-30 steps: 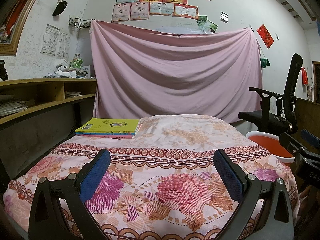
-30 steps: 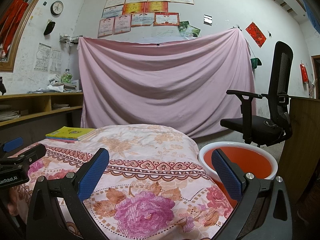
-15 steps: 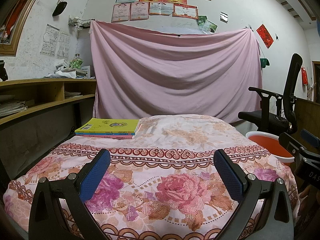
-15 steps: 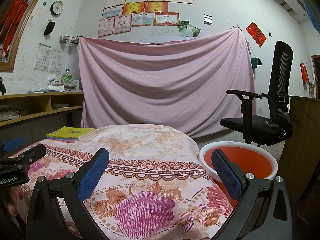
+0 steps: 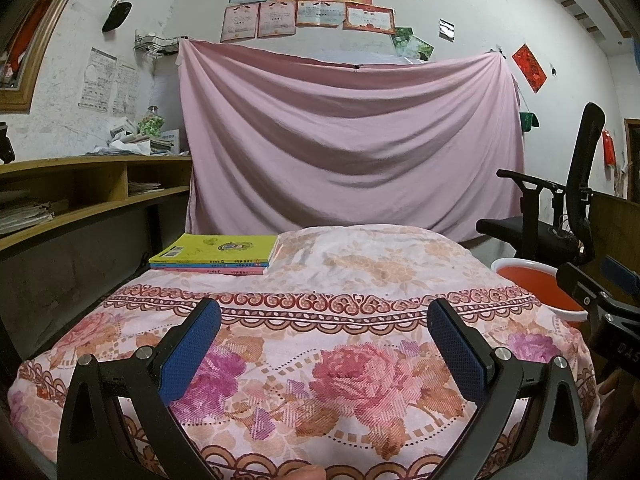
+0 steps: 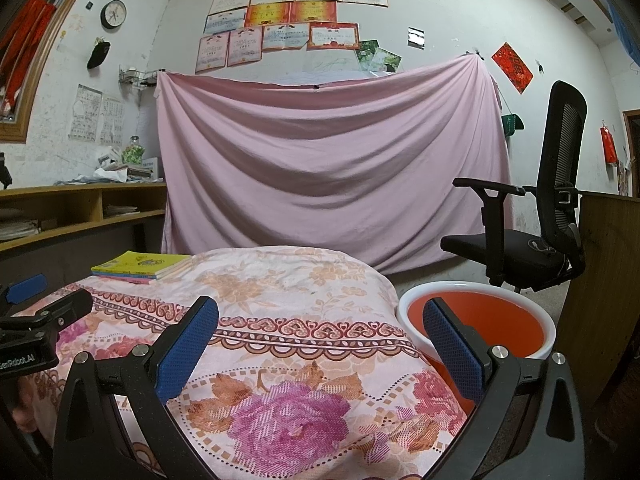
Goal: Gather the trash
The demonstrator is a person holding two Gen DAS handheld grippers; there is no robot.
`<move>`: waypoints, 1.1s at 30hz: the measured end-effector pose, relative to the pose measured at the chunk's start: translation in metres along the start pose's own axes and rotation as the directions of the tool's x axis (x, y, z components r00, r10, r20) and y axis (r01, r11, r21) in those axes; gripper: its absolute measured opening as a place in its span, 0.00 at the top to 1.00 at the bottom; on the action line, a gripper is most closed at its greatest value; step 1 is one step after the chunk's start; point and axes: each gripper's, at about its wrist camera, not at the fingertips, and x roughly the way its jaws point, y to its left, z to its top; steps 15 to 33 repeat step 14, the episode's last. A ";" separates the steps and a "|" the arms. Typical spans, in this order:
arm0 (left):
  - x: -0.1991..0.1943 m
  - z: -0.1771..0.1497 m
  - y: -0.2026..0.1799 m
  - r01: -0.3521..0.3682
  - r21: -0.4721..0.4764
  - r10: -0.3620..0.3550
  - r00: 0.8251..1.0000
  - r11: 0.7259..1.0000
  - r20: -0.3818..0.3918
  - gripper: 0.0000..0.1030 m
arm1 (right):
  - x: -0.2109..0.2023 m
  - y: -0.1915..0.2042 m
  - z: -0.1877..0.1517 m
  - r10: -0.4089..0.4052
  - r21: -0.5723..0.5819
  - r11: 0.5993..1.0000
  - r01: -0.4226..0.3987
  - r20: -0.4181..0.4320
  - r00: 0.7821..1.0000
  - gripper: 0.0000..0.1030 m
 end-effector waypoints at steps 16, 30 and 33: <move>0.003 -0.002 0.005 -0.013 0.000 0.013 1.000 1.000 -0.006 0.02 | -0.002 0.001 -0.001 0.000 -0.001 1.000 0.000 -0.002 1.000 0.00; 0.003 -0.002 0.005 -0.013 0.000 0.013 1.000 1.000 -0.006 0.02 | -0.002 0.001 -0.001 0.000 -0.001 1.000 0.000 -0.002 1.000 0.00; 0.003 -0.002 0.005 -0.013 0.000 0.013 1.000 1.000 -0.006 0.02 | -0.002 0.001 -0.001 0.000 -0.001 1.000 0.000 -0.002 1.000 0.00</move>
